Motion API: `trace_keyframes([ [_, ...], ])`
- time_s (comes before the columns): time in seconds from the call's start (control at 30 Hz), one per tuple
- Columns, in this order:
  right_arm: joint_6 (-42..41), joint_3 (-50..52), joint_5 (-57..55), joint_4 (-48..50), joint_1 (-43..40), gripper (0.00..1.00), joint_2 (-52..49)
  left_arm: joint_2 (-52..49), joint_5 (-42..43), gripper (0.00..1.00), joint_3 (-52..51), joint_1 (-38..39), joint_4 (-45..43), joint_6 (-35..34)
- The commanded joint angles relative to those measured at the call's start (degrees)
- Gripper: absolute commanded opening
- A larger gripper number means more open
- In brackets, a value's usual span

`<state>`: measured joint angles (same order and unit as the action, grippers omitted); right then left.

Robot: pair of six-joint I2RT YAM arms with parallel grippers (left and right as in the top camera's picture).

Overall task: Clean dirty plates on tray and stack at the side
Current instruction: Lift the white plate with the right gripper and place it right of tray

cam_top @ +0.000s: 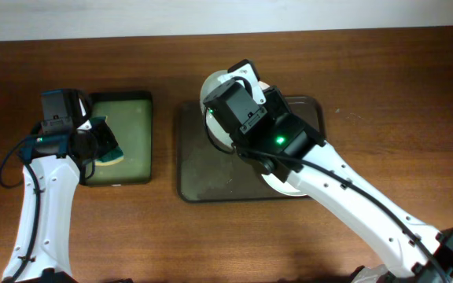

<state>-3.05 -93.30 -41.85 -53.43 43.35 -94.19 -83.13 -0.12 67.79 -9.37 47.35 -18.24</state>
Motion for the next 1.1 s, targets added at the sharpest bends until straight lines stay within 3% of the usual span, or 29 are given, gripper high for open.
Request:
trace_keyframes([
  [0.0, -7.3, 3.8, 2.4, -0.9, -2.4, 0.04, -4.0, -0.4, 0.8, 0.00, -0.2, -0.2, -0.2, 0.1],
  [0.13, -12.5, 1.6, 6.2, -0.8, -14.0, 0.04, 0.6, -0.4, 0.8, 0.00, -0.2, -0.2, -0.2, 0.1],
  [0.23, -12.5, 1.6, 24.0, -2.1, -37.5, 0.04, 1.5, -0.4, 0.8, 0.00, -0.2, -0.2, -0.2, 0.1],
  [0.4, -12.3, 3.5, 44.3, -2.6, -66.3, 0.04, -7.2, -0.4, 0.8, 0.00, -0.2, -0.2, -0.2, 0.1],
  [0.5, -12.2, 3.5, 51.7, -0.5, -73.7, 0.04, -13.7, -0.4, 0.8, 0.00, -0.2, -0.2, -0.2, 0.1],
  [0.63, -6.8, 3.6, 56.9, 2.7, -74.0, 0.04, -19.7, -0.4, 0.8, 0.00, -0.2, -0.2, -0.3, 0.1],
  [0.67, -6.8, 3.6, 56.9, 3.5, -72.9, 0.11, -20.6, -0.4, 0.8, 0.00, -0.2, -0.2, -0.4, 0.1],
  [0.77, -6.8, 2.4, 56.9, 3.5, -70.5, 0.79, -20.5, -0.4, 0.8, 0.00, -0.2, -0.2, -0.3, 0.1],
  [0.8, -6.8, 1.2, 56.9, 1.9, -70.1, 0.91, -20.5, -0.4, 0.8, 0.00, -0.2, -0.2, -0.4, 0.1],
  [0.97, -0.7, -3.8, 73.1, -4.9, -65.4, 0.91, -18.3, -0.4, 0.8, 0.00, -0.2, -0.2, -0.7, 0.1],
  [1.07, -0.4, -3.7, 72.5, -2.5, -55.1, 0.92, -19.6, -0.4, 0.8, 0.00, -0.2, -0.2, -0.8, 0.1],
])
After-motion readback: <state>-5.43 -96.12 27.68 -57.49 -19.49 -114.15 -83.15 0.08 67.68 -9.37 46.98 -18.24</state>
